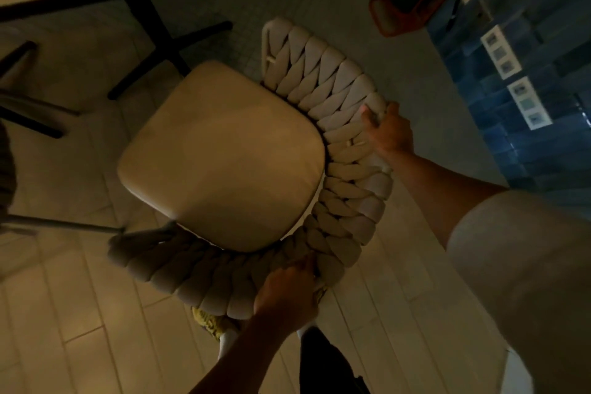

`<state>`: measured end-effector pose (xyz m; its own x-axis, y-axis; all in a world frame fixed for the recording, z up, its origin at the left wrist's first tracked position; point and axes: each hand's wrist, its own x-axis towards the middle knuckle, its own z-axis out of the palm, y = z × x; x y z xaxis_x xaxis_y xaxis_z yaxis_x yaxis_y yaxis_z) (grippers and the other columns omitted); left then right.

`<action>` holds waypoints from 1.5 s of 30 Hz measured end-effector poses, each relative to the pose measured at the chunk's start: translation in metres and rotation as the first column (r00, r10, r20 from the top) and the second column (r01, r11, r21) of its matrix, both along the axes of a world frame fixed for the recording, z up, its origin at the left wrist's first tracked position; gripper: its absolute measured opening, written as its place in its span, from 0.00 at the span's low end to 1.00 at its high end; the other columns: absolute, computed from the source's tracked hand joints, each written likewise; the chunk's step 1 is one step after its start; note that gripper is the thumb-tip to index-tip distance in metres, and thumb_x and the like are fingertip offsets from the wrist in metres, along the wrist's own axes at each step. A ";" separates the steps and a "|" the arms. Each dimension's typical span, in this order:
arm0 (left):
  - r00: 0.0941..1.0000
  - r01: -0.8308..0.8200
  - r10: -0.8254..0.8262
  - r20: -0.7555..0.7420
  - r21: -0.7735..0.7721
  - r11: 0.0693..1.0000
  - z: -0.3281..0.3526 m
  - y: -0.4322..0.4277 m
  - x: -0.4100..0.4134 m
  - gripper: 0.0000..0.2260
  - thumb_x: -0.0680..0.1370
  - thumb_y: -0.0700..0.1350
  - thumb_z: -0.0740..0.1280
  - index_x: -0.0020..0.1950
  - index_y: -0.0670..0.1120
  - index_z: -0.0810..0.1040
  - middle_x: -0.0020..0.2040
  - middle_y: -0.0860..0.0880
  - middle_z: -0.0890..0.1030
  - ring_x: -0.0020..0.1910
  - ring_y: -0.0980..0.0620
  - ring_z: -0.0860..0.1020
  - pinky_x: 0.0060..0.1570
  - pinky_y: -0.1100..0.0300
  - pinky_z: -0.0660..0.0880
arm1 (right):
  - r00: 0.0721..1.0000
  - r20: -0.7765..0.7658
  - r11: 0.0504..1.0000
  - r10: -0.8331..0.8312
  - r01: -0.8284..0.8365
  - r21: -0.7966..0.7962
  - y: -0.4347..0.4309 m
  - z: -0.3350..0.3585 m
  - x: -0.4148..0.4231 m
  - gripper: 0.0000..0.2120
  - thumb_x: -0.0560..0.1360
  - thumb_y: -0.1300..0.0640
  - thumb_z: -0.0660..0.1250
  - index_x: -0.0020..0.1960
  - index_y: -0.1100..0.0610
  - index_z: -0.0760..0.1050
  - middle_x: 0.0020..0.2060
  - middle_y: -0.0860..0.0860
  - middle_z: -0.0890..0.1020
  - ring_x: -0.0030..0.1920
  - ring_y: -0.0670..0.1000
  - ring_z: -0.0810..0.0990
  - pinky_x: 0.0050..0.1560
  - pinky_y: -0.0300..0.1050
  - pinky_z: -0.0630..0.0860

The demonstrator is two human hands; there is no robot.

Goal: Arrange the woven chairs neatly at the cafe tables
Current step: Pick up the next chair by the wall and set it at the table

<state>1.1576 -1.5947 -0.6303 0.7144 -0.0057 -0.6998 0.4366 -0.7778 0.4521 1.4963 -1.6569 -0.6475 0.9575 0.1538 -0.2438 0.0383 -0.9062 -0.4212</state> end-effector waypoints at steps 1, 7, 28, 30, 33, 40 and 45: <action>1.000 0.002 -0.002 -0.003 -0.026 1.000 0.002 0.002 -0.001 0.34 0.81 0.51 0.64 0.83 0.50 0.52 0.71 0.46 0.73 0.68 0.43 0.73 0.63 0.51 0.73 | 1.000 0.002 1.000 0.004 -0.004 -0.001 -0.001 -0.001 -0.002 0.31 0.79 0.33 0.58 0.65 0.60 0.68 0.58 0.64 0.80 0.57 0.66 0.79 0.49 0.53 0.76; 0.999 0.022 -0.019 0.034 -0.089 0.996 0.008 0.018 -0.016 0.33 0.82 0.49 0.64 0.83 0.48 0.52 0.76 0.45 0.68 0.72 0.43 0.70 0.70 0.50 0.70 | 0.999 -0.017 0.999 -0.043 0.042 -0.021 0.000 0.003 -0.022 0.30 0.80 0.33 0.58 0.63 0.60 0.67 0.57 0.68 0.78 0.58 0.70 0.77 0.53 0.57 0.75; 0.991 0.132 -0.132 -0.008 0.008 0.991 0.012 0.134 -0.146 0.30 0.78 0.47 0.68 0.78 0.55 0.62 0.67 0.47 0.78 0.60 0.42 0.80 0.57 0.50 0.79 | 0.972 -0.004 0.971 -0.237 0.237 -0.026 0.040 0.024 -0.185 0.30 0.82 0.41 0.61 0.68 0.66 0.67 0.57 0.73 0.78 0.56 0.74 0.77 0.51 0.63 0.75; 0.990 0.143 -0.143 -0.003 0.025 0.989 0.015 0.145 -0.157 0.31 0.77 0.47 0.67 0.79 0.56 0.62 0.68 0.48 0.78 0.62 0.43 0.79 0.58 0.49 0.78 | 0.964 -0.008 0.963 -0.267 0.267 -0.022 0.045 0.025 -0.201 0.29 0.82 0.41 0.61 0.68 0.66 0.67 0.57 0.73 0.78 0.56 0.73 0.77 0.51 0.62 0.74; 0.991 0.131 -0.131 0.012 0.042 0.991 0.016 0.162 -0.176 0.26 0.77 0.49 0.66 0.75 0.58 0.66 0.67 0.51 0.78 0.63 0.45 0.78 0.61 0.48 0.75 | 0.954 -0.023 0.954 -0.299 0.299 -0.007 0.052 0.025 -0.223 0.30 0.81 0.41 0.63 0.68 0.65 0.66 0.56 0.73 0.78 0.55 0.73 0.78 0.50 0.62 0.75; 0.981 0.175 -0.186 0.057 0.162 0.971 0.012 0.192 -0.209 0.24 0.79 0.52 0.66 0.75 0.57 0.68 0.65 0.52 0.79 0.62 0.48 0.79 0.58 0.55 0.73 | 0.943 -0.057 0.944 -0.329 0.328 -0.031 0.066 0.025 -0.262 0.30 0.81 0.43 0.64 0.69 0.66 0.64 0.55 0.75 0.78 0.56 0.74 0.78 0.51 0.62 0.75; 0.986 0.112 -0.131 0.099 0.172 0.979 0.018 0.213 -0.229 0.24 0.78 0.48 0.66 0.74 0.58 0.69 0.66 0.54 0.79 0.62 0.50 0.79 0.60 0.55 0.76 | 0.933 -0.055 0.935 -0.355 0.354 -0.033 0.076 0.025 -0.286 0.28 0.82 0.45 0.63 0.69 0.67 0.64 0.56 0.74 0.78 0.56 0.74 0.78 0.51 0.62 0.75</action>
<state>0.9287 -1.3815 -0.6126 0.7876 0.0120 -0.6160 0.2893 -0.8899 0.3525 1.2102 -1.5808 -0.6225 0.9325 -0.1994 -0.3012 -0.3118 -0.8654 -0.3923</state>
